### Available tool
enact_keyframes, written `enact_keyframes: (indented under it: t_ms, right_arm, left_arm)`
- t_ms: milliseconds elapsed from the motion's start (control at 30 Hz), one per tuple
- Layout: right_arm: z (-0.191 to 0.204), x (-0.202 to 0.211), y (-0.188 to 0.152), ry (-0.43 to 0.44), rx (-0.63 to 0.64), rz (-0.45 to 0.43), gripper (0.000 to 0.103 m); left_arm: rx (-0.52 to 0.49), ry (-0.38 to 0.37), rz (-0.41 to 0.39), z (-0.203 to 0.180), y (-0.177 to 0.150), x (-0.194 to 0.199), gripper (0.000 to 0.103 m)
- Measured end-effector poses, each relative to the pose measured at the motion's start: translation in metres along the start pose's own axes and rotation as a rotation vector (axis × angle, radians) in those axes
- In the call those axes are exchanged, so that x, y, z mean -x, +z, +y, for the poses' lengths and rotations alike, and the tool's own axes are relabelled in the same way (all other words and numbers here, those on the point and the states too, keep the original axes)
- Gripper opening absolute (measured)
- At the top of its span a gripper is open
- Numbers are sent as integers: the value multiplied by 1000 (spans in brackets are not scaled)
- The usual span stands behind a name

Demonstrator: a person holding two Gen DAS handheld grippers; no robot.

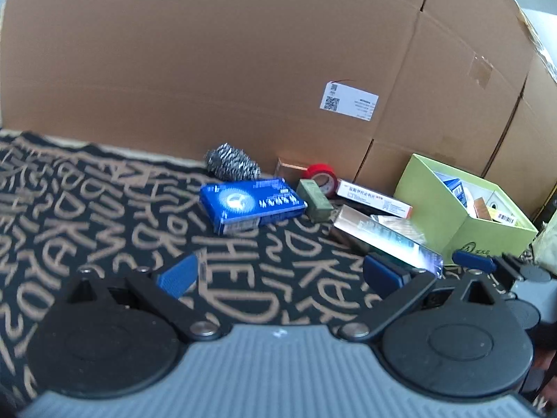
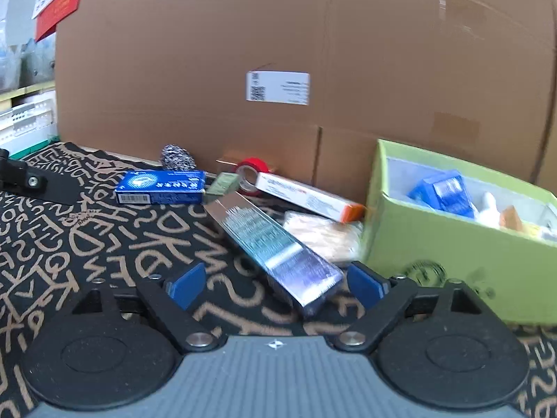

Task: Organize objects
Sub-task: 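Return both tools to the remaining items on the mat, then grasp the silver VIVX box with the right tool while the left tool grasps the blue medicine box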

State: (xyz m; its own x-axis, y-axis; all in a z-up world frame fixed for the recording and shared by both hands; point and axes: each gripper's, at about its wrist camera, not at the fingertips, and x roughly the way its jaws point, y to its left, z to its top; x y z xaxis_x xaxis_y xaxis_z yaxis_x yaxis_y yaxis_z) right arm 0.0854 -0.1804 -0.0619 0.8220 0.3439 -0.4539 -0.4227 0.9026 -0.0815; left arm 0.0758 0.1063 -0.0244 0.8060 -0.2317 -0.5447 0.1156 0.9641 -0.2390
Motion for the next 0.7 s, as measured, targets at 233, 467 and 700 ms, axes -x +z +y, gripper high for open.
enact_keyframes:
  t_ms: [233,467,700]
  right_arm:
    - [18,-31,19,23,144,-11,90]
    - [24,-73,27,26,216,81,80]
    - [16,-47,18,76,36,164,51]
  left_arm:
    - [-180,6,0,3,34,-45,103]
    - [-352,-3,77,-5,52,-102,103]
    - [-349,-16,161,5,59,-150,103]
